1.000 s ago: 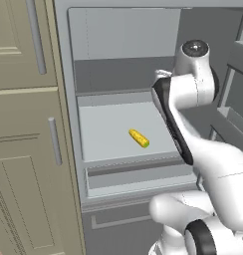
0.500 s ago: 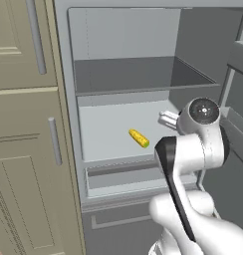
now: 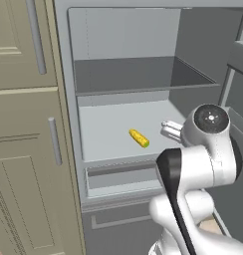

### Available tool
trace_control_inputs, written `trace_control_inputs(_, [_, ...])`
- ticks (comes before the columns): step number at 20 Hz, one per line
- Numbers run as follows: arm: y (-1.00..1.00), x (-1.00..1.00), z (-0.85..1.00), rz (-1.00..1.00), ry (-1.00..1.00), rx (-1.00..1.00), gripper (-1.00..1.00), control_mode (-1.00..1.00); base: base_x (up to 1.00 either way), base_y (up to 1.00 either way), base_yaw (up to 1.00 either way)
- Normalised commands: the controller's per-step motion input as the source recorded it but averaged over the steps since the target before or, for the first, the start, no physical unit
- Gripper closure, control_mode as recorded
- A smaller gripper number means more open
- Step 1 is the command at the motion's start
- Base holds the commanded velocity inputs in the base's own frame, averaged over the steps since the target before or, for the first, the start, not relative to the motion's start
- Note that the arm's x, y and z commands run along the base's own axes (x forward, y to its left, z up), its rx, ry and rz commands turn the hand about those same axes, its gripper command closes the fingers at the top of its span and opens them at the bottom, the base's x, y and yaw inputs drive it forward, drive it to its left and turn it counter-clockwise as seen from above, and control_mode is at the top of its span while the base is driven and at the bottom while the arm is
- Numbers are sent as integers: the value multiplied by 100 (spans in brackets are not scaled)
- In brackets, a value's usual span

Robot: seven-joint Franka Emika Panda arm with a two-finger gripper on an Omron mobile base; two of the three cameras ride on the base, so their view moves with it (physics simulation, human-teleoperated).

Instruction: Place the cold items (eggplant and corn) from the fridge in one tupperware on the dining counter. Place the warm items (kebab skewer and hot dog) in the stove area in another tupperware.

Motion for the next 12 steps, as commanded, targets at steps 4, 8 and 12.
trace_control_inputs(4, [1, -11, 0, 0, 0, 0, 100, 100, -32, 8, -3])
trace_control_inputs(8, [0, 0, 0, 0, 0, 0, 100, 100, -26, 59, -12])
trace_control_inputs(12, [0, 0, 0, 0, 0, 0, 100, 100, -10, 81, -24])
